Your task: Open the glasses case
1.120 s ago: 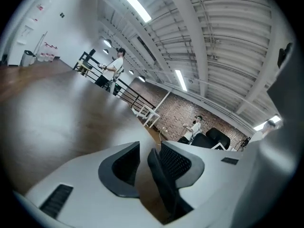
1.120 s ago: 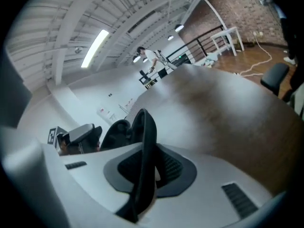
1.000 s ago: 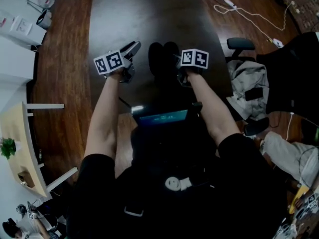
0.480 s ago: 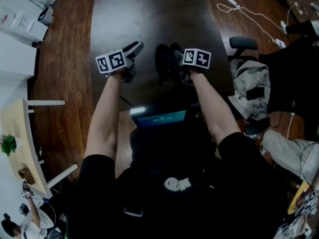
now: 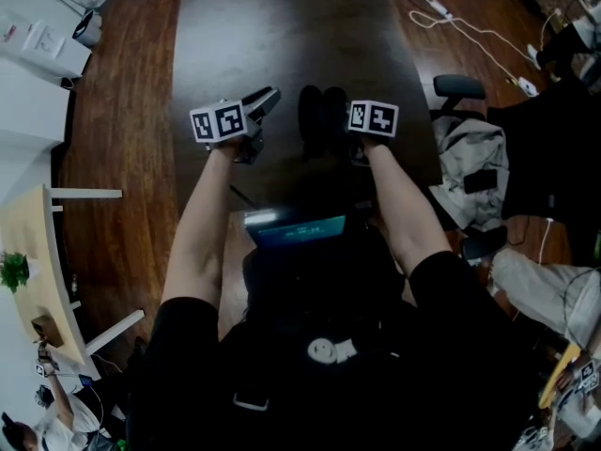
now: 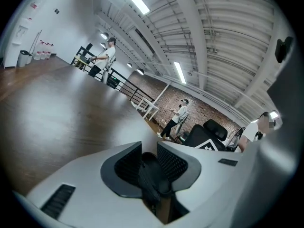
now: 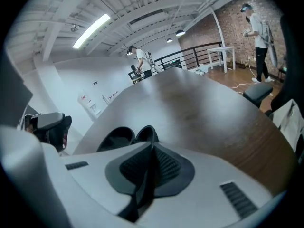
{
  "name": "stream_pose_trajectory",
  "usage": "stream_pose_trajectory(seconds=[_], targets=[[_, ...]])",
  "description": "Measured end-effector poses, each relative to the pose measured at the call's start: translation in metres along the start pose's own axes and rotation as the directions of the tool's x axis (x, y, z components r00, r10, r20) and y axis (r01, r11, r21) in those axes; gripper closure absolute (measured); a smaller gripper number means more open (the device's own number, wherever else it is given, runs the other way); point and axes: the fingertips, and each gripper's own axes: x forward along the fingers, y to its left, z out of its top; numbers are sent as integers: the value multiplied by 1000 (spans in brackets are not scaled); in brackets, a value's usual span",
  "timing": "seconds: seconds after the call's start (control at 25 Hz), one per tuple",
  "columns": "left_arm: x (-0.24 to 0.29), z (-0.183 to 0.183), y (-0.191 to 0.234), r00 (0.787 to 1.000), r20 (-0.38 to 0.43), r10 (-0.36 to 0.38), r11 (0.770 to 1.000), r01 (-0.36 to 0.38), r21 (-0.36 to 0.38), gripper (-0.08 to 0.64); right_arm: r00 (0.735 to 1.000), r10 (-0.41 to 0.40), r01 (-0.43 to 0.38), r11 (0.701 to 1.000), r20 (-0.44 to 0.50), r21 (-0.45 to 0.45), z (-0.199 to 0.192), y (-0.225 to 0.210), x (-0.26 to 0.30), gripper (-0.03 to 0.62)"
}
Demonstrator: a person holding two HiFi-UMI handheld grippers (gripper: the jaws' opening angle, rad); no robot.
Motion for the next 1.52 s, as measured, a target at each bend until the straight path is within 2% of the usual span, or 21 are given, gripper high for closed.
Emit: stream_pose_trajectory(seconds=[0.04,0.12,0.24,0.4,0.6,0.76,0.84,0.96,1.04,1.16,1.52], targets=[[-1,-3,-1,1000,-8,11,1000,-10,26,507,1000,7,-7,1000,10,-5,3,2,1,578],[-4,-7,2,999,-21,51,994,-48,94,560,999,35,-35,999,42,-8,10,11,1,581],[-9,-7,10,997,-16,81,990,-78,121,560,992,57,-54,998,110,-34,23,20,-3,581],[-7,-6,12,996,-9,94,988,-92,125,560,987,32,-14,993,155,-119,33,18,-16,578],[5,-1,10,986,-4,166,967,-162,198,560,995,-11,26,989,103,-149,36,13,-23,591],[-3,-11,9,982,-14,190,964,-184,190,560,993,-81,94,982,80,-165,23,24,-39,591],[-15,-24,13,968,-56,243,953,-228,200,560,990,-133,137,977,35,-164,5,33,-47,591],[-18,-42,16,937,-129,324,935,-297,192,560,978,-203,189,964,-56,-187,-17,40,-52,591],[-17,-55,11,925,-168,341,934,-313,173,560,978,-198,180,963,-72,-202,-23,49,-57,591],[-18,-79,0,920,-211,330,941,-302,156,560,981,-174,156,970,-87,-187,-38,59,-67,591],[-38,-107,-41,920,-174,351,932,-325,162,560,991,-120,103,970,-66,-219,-70,57,-101,591]])
